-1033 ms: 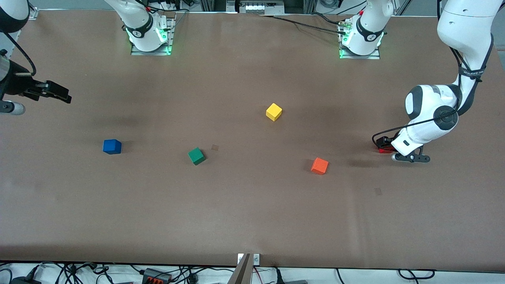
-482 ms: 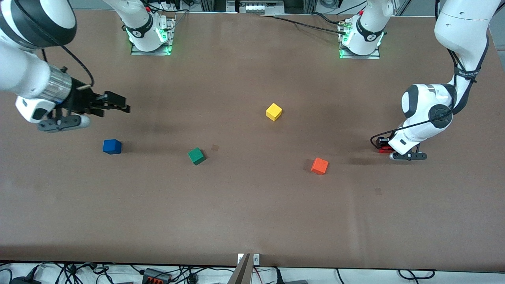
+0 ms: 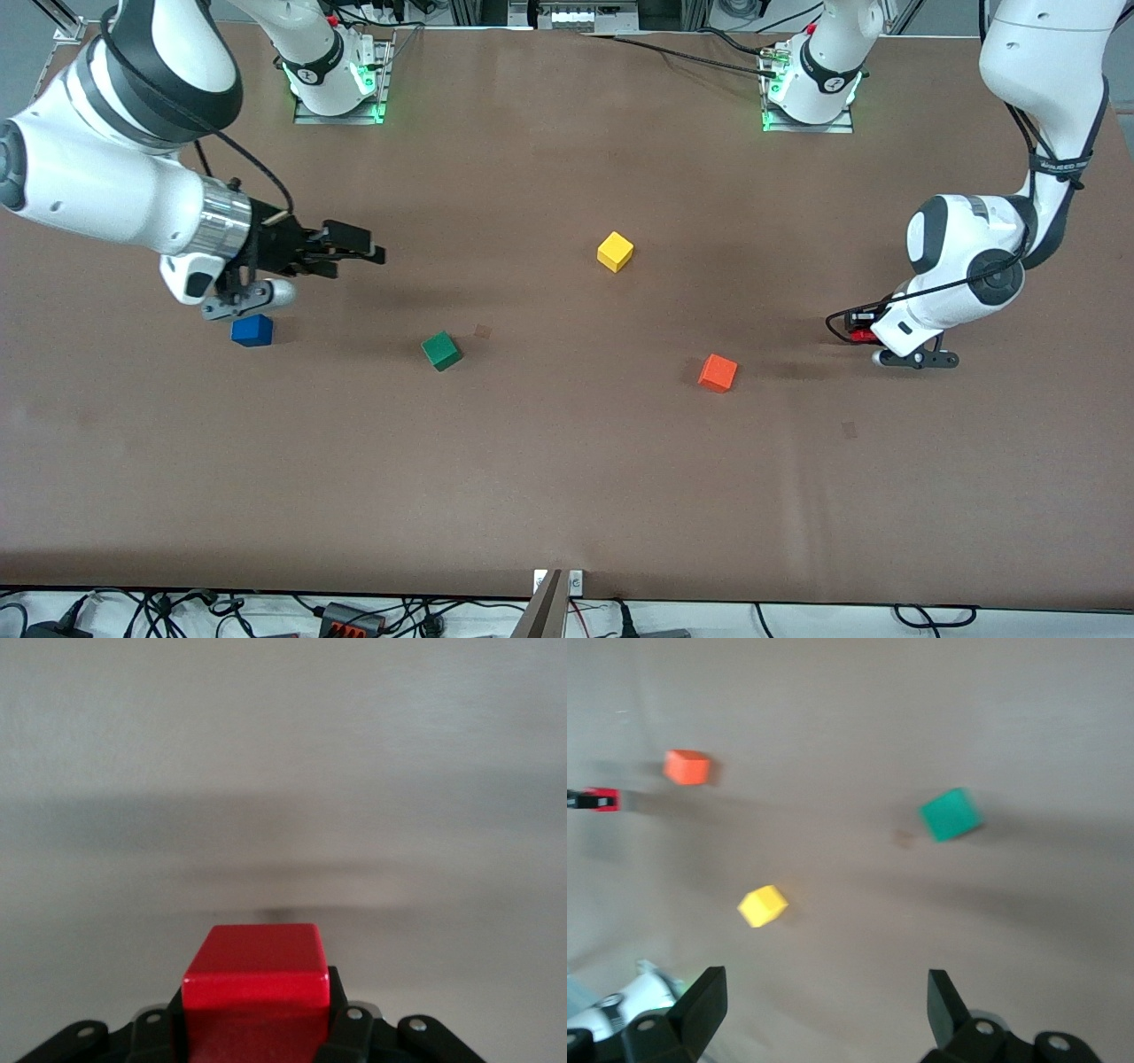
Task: Pass red block to right arm, stack on blue
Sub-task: 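Lift the red cube with the left gripper while the right gripper advances, then carry the red cube toward the right gripper at table center, then close the right gripper on the red cube held by the left gripper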
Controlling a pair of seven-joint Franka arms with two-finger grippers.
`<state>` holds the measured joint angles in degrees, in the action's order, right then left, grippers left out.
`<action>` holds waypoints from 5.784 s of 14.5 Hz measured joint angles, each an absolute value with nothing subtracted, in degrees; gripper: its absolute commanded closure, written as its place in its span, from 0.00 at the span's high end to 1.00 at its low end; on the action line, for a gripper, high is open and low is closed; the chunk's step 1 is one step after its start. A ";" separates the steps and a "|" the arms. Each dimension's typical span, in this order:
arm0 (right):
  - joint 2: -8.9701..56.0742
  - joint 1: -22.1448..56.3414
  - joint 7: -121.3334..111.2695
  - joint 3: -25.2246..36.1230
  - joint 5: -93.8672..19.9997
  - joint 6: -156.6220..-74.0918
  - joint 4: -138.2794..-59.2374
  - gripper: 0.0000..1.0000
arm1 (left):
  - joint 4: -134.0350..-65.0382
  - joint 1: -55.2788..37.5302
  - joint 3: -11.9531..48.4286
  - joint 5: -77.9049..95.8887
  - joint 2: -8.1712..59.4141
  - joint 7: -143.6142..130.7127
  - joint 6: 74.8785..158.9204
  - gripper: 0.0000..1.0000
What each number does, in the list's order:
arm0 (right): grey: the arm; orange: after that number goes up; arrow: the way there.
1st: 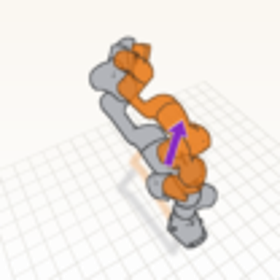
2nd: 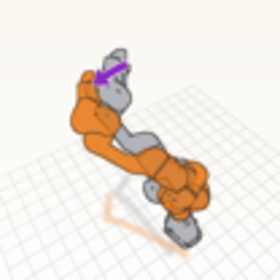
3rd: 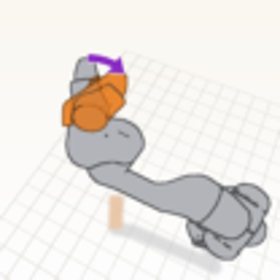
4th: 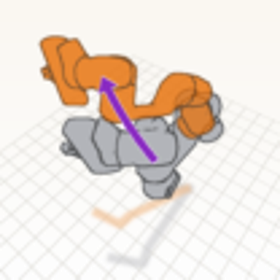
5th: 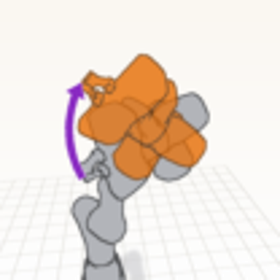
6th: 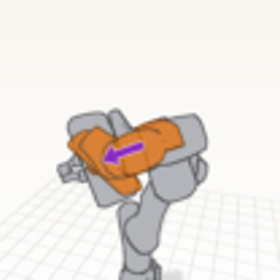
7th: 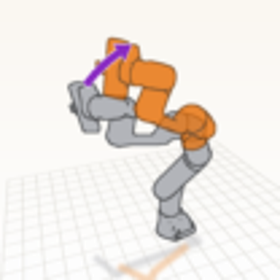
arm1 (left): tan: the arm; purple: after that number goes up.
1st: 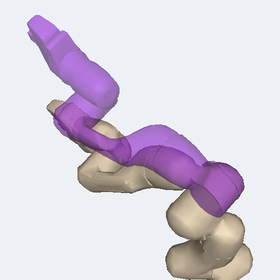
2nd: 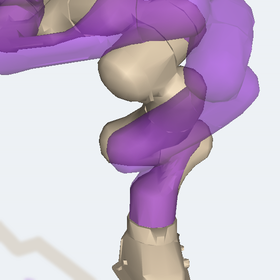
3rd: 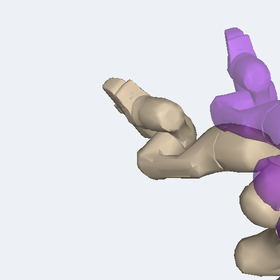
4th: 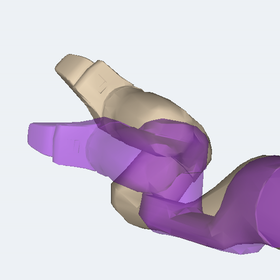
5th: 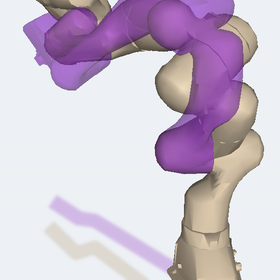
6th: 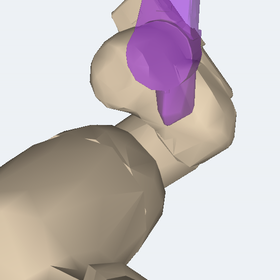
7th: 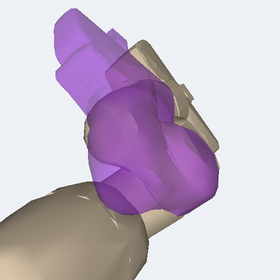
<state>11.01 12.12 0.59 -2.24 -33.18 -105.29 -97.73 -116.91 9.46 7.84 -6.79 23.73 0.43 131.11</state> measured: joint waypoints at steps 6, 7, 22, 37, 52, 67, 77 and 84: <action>14.72 13.11 0.49 -1.93 -48.97 -105.47 -97.67 1.00 | -101.53 9.50 9.87 1.10 21.18 19.14 107.48 0.07; 15.39 13.08 0.40 -1.91 -52.31 -105.47 -97.65 1.00 | -100.52 9.51 10.07 3.37 20.66 24.24 105.95 0.06; 23.44 11.56 -12.48 -1.22 -85.19 -97.92 -97.52 1.00 | -99.22 7.04 20.64 73.63 23.45 96.89 107.17 0.02; 29.09 10.67 -14.48 -1.35 -90.59 -93.52 -94.17 1.00 | -99.04 -14.37 21.48 113.90 24.85 118.86 137.16 0.00; 35.56 12.32 -2.03 -1.70 -90.30 -89.00 -85.57 1.00 | -93.71 -19.12 21.43 116.79 29.36 119.35 139.95 0.00; 35.72 14.47 -1.96 -1.71 -89.41 -90.78 -85.57 0.86 | -93.42 -19.12 21.41 116.86 29.37 119.39 140.14 0.00; 35.72 14.47 -3.58 -1.67 -89.54 -90.80 -85.39 0.00 | -93.20 -19.12 21.42 117.21 29.37 119.00 140.27 0.01; 35.72 14.48 -4.82 -1.68 -89.57 -90.81 -85.36 0.00 | -93.14 -19.11 21.32 117.22 29.37 119.52 140.35 1.00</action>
